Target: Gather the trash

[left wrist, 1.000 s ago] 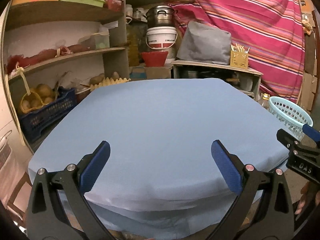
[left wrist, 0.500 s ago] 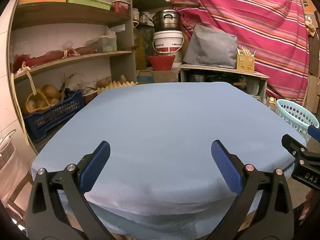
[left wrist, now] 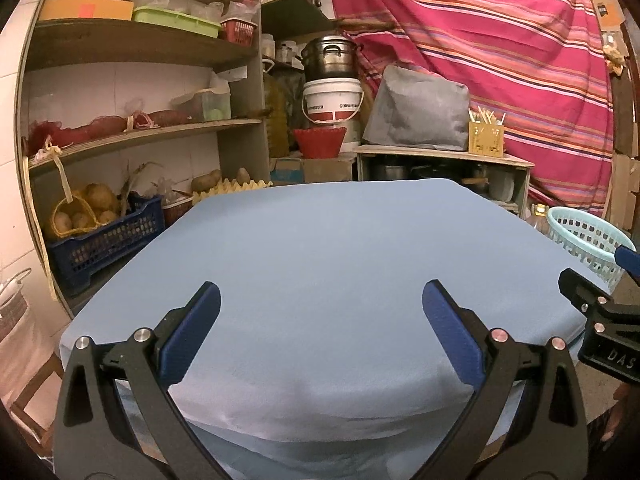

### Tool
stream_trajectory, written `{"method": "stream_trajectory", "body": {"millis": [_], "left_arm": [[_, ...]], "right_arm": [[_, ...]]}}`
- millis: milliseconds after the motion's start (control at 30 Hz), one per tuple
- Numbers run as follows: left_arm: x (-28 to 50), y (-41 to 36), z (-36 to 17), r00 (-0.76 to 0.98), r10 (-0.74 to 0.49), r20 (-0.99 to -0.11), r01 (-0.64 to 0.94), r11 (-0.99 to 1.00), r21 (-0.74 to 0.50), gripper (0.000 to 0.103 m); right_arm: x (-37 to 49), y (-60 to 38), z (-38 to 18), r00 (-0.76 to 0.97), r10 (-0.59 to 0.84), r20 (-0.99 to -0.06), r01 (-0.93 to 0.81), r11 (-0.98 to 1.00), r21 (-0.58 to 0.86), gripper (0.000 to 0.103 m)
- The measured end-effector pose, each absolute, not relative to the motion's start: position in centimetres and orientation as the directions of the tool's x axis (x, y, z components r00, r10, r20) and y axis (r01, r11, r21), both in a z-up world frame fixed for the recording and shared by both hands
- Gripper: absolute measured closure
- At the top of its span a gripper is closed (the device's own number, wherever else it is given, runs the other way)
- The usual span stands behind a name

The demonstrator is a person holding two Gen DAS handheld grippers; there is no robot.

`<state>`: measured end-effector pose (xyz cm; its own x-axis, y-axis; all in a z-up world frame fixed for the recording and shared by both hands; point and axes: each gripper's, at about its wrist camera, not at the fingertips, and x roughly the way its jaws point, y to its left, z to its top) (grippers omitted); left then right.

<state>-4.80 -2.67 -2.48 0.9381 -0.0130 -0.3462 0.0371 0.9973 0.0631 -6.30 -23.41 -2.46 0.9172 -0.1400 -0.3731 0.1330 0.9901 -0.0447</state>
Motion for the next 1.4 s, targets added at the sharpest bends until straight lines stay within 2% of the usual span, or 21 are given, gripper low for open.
{"method": "stream_trajectory", "body": {"millis": [1400], "left_arm": [[-4.69, -2.49, -2.43, 0.933, -0.022, -0.358, 0.036, 0.999, 0.033, 0.005]], "right_arm": [[-6.19, -23.85, -2.45, 0.918, -0.136, -0.373, 0.128, 0.991, -0.046, 0.005]]}}
